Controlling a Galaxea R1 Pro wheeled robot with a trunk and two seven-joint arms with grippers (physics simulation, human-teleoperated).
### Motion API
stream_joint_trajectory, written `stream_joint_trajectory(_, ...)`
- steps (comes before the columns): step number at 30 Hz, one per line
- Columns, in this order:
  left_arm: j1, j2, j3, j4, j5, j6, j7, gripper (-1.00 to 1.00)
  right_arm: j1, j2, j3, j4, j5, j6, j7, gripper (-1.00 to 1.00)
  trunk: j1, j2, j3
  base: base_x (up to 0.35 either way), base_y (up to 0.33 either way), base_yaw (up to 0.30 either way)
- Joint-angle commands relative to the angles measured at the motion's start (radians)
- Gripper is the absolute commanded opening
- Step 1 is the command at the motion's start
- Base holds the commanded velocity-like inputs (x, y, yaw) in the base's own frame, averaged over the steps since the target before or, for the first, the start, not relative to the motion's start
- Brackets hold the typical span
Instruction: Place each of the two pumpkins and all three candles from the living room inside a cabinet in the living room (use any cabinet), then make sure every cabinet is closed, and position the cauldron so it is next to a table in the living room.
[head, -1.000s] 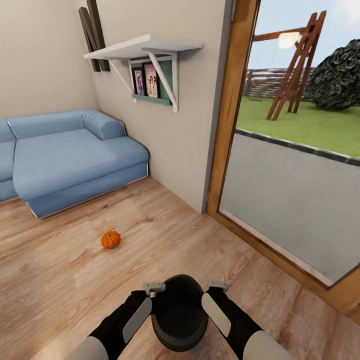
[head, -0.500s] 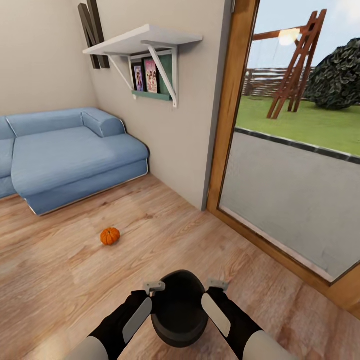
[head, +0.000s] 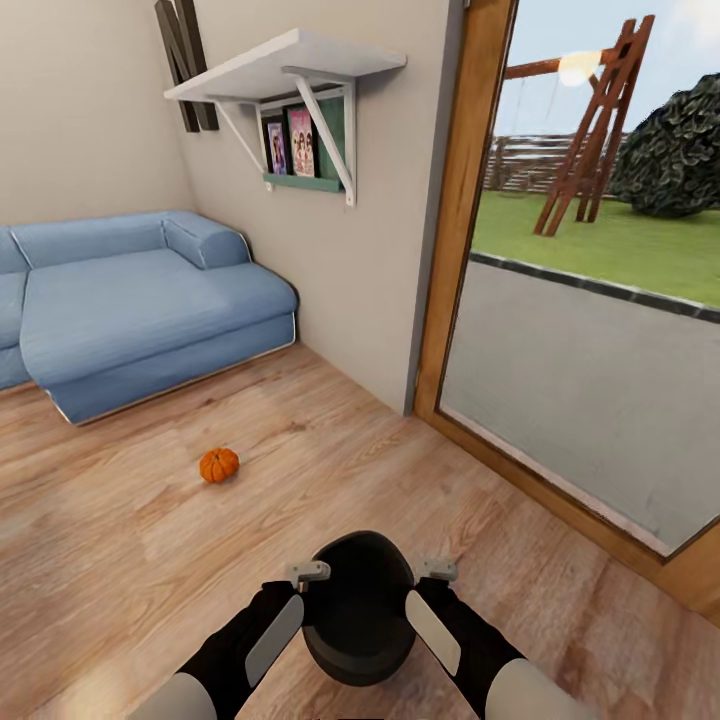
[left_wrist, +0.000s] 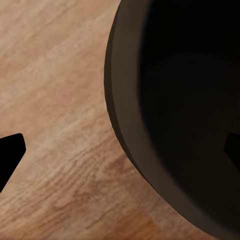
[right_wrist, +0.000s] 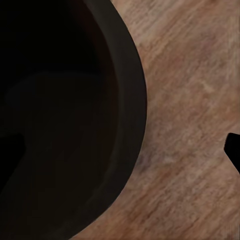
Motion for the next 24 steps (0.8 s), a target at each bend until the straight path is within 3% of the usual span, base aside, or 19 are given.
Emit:
stream_joint_trajectory(1, -0.001, 0.001, -0.004, -0.001, 0.011, 0.001, 0.01, 1.0, -0.001, -0.001, 0.005, -0.001, -0.007, 0.002, -0.008, 1.0, 0.004, -0.008, -0.004, 0.0, 0.0, 0.0)
stream_joint_trajectory(8, -0.001, 0.001, -0.004, -0.001, 0.01, 0.001, 0.01, 1.0, -0.002, -0.001, 0.005, -0.001, -0.006, -0.005, -0.008, 1.0, 0.031, -0.057, -0.026, 0.0, 0.0, 0.0)
stream_joint_trajectory(24, -0.001, 0.001, -0.003, -0.001, 0.01, -0.001, 0.01, 1.0, -0.001, -0.001, 0.005, 0.011, -0.004, -0.022, 0.019, 1.0, 0.038, -0.061, -0.088, 0.0, 0.0, 0.0)
